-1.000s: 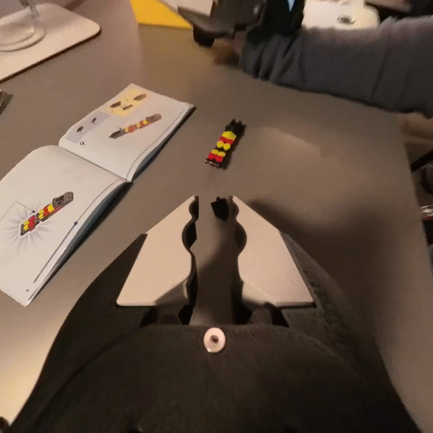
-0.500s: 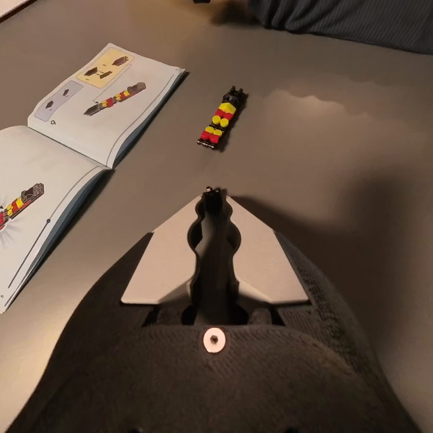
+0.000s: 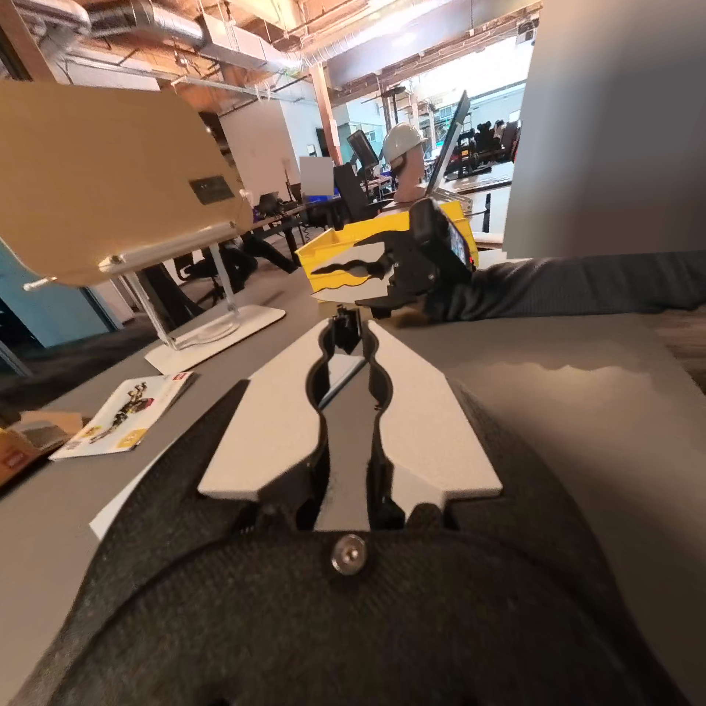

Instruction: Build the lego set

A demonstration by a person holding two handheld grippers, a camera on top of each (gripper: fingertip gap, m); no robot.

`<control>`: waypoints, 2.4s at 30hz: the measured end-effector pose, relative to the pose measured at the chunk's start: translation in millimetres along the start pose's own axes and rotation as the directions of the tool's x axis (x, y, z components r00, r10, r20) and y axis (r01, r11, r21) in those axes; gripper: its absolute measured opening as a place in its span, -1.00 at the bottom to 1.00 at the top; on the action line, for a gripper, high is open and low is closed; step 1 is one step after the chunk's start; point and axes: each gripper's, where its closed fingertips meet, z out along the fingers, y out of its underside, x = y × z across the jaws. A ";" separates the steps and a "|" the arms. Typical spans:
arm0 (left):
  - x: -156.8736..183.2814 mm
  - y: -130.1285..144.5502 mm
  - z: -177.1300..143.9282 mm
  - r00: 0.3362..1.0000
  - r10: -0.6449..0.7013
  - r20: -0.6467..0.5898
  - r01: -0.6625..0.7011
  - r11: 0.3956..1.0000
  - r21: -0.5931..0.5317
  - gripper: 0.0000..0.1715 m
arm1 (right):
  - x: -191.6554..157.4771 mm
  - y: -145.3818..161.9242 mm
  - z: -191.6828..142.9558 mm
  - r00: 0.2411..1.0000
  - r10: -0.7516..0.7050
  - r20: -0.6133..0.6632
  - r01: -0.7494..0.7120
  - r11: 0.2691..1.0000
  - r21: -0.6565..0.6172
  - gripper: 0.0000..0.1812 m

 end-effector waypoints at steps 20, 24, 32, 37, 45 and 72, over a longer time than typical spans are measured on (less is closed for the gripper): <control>-1.3 11.0 3.9 0.271 0.953 0.135 -0.846 0.303 -0.439 -0.86 | -75.4 -166.7 -111.1 0.205 0.376 0.904 -0.804 0.592 -0.064 -0.66; 10.4 18.7 12.4 0.231 0.969 0.084 -0.870 0.244 -0.427 -0.86 | -114.0 -163.0 -118.5 0.177 0.355 0.918 -0.706 0.695 -0.133 -0.68; 26.1 28.3 18.9 0.184 0.983 0.028 -0.903 0.180 -0.390 -0.86 | -125.3 -163.4 -123.8 0.091 0.358 0.929 -0.717 0.671 -0.189 -0.92; 30.2 29.5 19.0 0.233 0.972 0.023 -0.904 0.225 -0.363 -0.87 | -126.9 -162.1 -124.9 0.152 0.310 0.939 -0.699 0.705 -0.120 -0.92; 51.9 15.8 9.7 0.925 0.343 -0.165 -0.369 0.915 -0.165 -0.39 | -113.1 -175.8 -145.1 0.557 -0.044 0.829 -0.570 0.707 0.420 -0.93; 35.5 52.6 5.8 0.907 0.370 -0.201 -0.419 0.844 -0.336 -0.93 | -96.8 -157.9 -116.3 0.643 0.048 0.764 -0.537 0.740 0.405 -0.69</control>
